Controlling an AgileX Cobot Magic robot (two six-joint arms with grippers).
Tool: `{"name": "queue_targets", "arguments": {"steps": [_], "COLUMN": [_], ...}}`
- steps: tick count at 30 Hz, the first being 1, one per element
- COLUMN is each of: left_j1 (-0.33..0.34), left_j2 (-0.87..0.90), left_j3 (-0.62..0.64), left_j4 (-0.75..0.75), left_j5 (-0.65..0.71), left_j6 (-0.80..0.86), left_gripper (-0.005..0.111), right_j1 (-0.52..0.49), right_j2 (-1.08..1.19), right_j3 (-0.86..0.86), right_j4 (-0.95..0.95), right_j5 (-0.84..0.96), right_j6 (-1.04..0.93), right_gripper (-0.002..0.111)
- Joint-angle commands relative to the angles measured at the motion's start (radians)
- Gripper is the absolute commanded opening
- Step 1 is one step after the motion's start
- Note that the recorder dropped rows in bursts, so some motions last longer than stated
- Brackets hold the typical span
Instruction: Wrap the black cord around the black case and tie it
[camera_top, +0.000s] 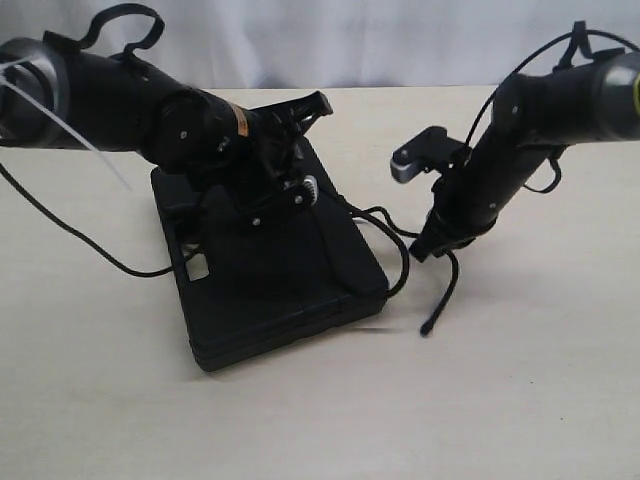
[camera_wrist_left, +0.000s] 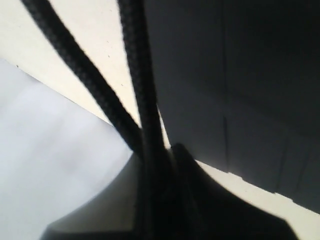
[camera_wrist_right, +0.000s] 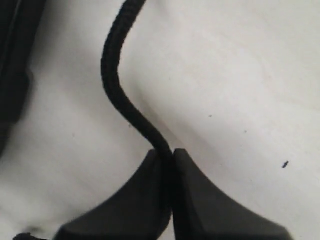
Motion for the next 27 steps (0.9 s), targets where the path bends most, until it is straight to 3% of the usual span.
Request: {"name": "queue_targets", "arguments": {"steps": [1, 8, 27], "left_j1": [-0.029, -0.031, -0.031], "left_j2": [-0.009, -0.032, -0.032], "left_j3": [0.001, 0.001, 0.001], "left_j4": [-0.004, -0.004, -0.011], "left_j5": [-0.039, -0.056, -0.087], "left_j6": [0.029, 0.029, 0.007], "left_gripper": [0.000, 0.000, 0.000], "right_j1": [-0.059, -0.125, -0.119], "right_j2": [-0.029, -0.029, -0.029], "right_j3": [-0.051, -0.104, -0.159], "right_j4": [0.221, 0.450, 0.566], "right_j5": [0.047, 0.070, 0.288], "right_j6": [0.020, 0.010, -0.027], "right_gripper": [0.004, 0.004, 0.004]}}
